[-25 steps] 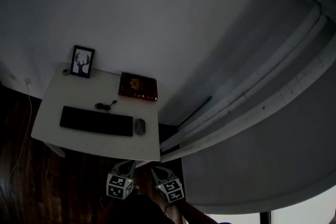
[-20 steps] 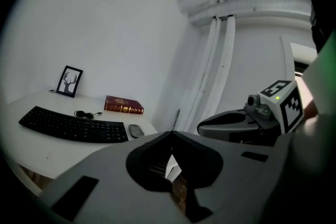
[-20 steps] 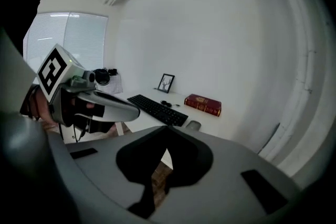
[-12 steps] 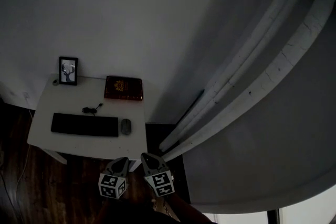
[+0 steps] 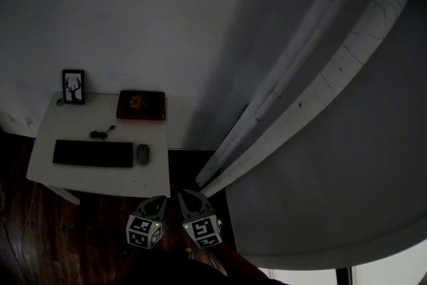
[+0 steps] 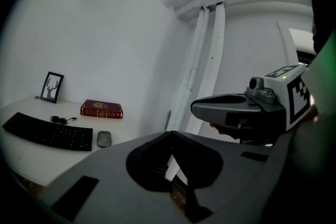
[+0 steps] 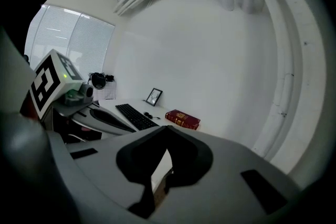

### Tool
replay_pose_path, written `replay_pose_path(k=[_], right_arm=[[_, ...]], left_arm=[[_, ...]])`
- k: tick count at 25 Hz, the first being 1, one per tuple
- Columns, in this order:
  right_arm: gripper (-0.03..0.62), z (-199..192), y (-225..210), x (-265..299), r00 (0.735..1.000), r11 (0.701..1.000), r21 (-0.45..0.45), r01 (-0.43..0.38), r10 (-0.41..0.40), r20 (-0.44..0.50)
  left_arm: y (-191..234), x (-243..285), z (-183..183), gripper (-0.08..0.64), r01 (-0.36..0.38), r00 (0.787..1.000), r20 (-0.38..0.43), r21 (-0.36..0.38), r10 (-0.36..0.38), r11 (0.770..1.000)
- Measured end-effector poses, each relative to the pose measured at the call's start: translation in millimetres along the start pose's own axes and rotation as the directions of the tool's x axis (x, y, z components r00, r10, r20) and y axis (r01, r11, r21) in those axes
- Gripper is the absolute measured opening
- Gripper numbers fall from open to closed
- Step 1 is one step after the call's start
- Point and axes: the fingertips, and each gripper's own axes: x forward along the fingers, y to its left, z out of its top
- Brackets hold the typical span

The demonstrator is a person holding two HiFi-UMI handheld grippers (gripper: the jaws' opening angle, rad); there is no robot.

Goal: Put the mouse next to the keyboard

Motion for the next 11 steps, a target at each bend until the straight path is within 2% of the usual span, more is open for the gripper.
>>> replay_pose_path(k=[6,11], right_arm=[[0.02,-7,-15,-22,0.999,0.999,0.052,0.008,-0.01,0.033],[0.02,-16,-19,-30,1.0,0.999,0.042,0.008,-0.009,0.02]], left_arm=[[-20,6,-3,0.002,0.026,0.999,-0.02,0.049,-0.025,0.998],[-34,12,-9,0.002,0.034,0.999,-0.03,0.055,-0.032,0.998]])
